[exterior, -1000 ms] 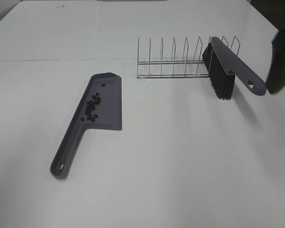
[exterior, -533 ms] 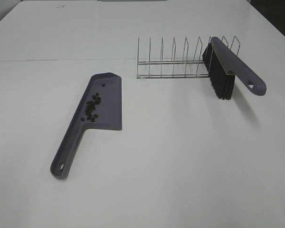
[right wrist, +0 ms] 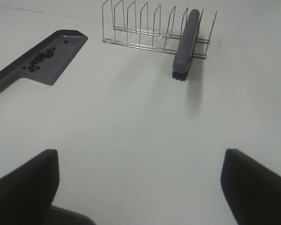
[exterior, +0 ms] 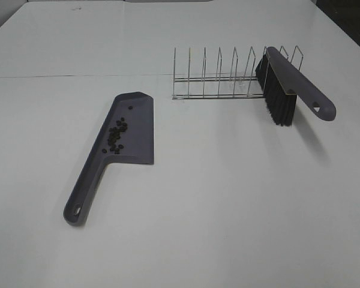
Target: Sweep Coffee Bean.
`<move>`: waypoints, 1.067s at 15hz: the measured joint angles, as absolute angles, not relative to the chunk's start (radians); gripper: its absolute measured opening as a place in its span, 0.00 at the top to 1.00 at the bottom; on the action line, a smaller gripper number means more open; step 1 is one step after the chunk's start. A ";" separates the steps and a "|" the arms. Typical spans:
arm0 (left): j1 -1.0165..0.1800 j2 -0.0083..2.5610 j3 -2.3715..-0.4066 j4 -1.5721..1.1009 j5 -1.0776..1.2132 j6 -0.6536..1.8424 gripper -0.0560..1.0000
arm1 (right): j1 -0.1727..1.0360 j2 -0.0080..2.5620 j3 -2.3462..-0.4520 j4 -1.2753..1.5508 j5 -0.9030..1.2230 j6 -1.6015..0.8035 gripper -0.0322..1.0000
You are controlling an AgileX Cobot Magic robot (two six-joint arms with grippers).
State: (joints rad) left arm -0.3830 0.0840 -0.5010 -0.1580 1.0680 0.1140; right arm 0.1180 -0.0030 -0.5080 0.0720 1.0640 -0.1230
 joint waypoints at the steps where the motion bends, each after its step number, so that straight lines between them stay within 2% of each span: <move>1: -0.383 0.084 -0.498 -0.164 1.067 0.124 0.23 | 0.118 0.004 -0.508 0.074 1.064 -0.124 0.20; 16: -0.383 0.084 -0.498 -0.164 1.067 0.128 0.23 | 0.118 0.022 -0.508 0.077 1.063 -0.124 0.20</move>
